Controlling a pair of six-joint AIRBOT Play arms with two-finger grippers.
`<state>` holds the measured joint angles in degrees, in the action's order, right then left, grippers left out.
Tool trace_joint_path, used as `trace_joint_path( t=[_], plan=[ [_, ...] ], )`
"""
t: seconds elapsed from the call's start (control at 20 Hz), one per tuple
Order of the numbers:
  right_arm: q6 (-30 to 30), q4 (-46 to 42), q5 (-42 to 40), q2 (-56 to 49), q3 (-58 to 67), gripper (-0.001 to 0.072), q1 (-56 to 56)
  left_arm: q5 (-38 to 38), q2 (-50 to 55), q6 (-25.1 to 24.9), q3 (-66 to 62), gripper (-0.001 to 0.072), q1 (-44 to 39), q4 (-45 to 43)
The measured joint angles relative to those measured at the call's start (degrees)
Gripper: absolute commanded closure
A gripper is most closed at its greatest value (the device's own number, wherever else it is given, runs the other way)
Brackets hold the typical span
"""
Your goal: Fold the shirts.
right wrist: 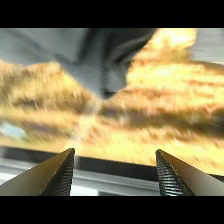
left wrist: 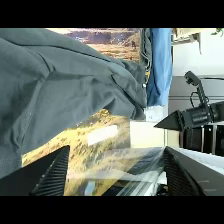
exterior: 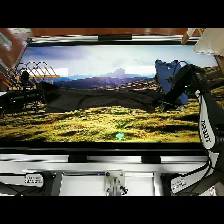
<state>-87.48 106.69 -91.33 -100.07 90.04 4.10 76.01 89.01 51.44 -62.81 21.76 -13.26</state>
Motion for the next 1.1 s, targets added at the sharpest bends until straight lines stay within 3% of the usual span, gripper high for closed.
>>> trace_joint_path(
  t=[0.15, 0.25, 0.45, 0.85, 1.05, 1.1],
  plan=[
    [1.4, 5.8, 4.9, 0.5, -2.2, 0.0078, 3.2, 0.2, 0.0, -0.3, 0.0, 0.0043, 0.0, 0.0],
    [2.0, 8.7, 9.0, 0.7, -4.4, 0.0022, 3.8, 0.3, 0.0, -0.6, 0.0, 0.0043, 0.0, 0.1],
    [4.0, 11.5, 16.8, 0.7, -7.9, 0.0022, 4.5, 0.3, 0.0, -0.7, 0.0, 0.0043, 0.0, 0.1],
    [5.5, 14.2, 23.5, -2.4, -9.3, 0.0023, 3.7, 0.5, 0.0, -0.8, 0.0, 0.0043, 0.0, 1.6],
    [5.4, 17.0, 29.4, -3.2, -9.4, 0.0036, 2.7, 0.6, 0.0, -0.8, 0.0, 0.0042, 0.0, 2.8],
    [5.4, 17.5, 30.7, -3.4, -9.4, 0.0126, 2.5, 0.6, 0.0, -0.8, 0.0, 0.0043, 0.0, 2.9]
  ],
)
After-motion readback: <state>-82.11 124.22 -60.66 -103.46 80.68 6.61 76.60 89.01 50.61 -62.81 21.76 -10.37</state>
